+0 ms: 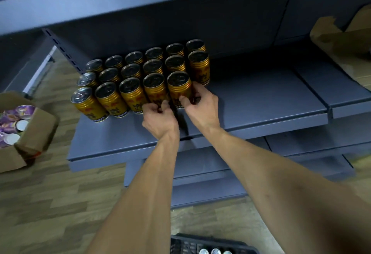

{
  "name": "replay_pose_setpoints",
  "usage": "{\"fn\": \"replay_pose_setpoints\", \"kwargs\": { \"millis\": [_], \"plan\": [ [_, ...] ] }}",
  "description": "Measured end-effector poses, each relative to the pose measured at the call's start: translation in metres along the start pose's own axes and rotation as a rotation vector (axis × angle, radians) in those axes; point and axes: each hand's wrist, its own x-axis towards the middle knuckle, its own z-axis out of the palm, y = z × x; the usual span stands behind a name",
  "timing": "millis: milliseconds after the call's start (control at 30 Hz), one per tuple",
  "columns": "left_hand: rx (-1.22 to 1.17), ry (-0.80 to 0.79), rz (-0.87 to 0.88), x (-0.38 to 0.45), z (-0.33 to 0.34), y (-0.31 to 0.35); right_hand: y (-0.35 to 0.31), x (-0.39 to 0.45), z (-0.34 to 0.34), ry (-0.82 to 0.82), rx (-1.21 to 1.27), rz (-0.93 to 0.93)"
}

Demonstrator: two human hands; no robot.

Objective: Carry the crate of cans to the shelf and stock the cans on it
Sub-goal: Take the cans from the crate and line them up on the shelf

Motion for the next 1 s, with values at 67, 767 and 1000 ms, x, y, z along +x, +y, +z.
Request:
{"fn": "replay_pose_setpoints", "kwargs": {
  "millis": [67,767,1000],
  "plan": [
    [-0.012,-0.007,-0.046,0.006,0.003,0.0,0.001,0.002,0.001,-0.02,-0.02,0.004],
    [-0.073,-0.147,-0.186,0.004,-0.005,-0.001,0.013,0.007,-0.008,-0.092,-0.187,0.069],
    [-0.06,-0.116,-0.133,0.009,0.002,-0.004,0.018,0.018,-0.004,-0.098,-0.198,0.005]
  ]
}}
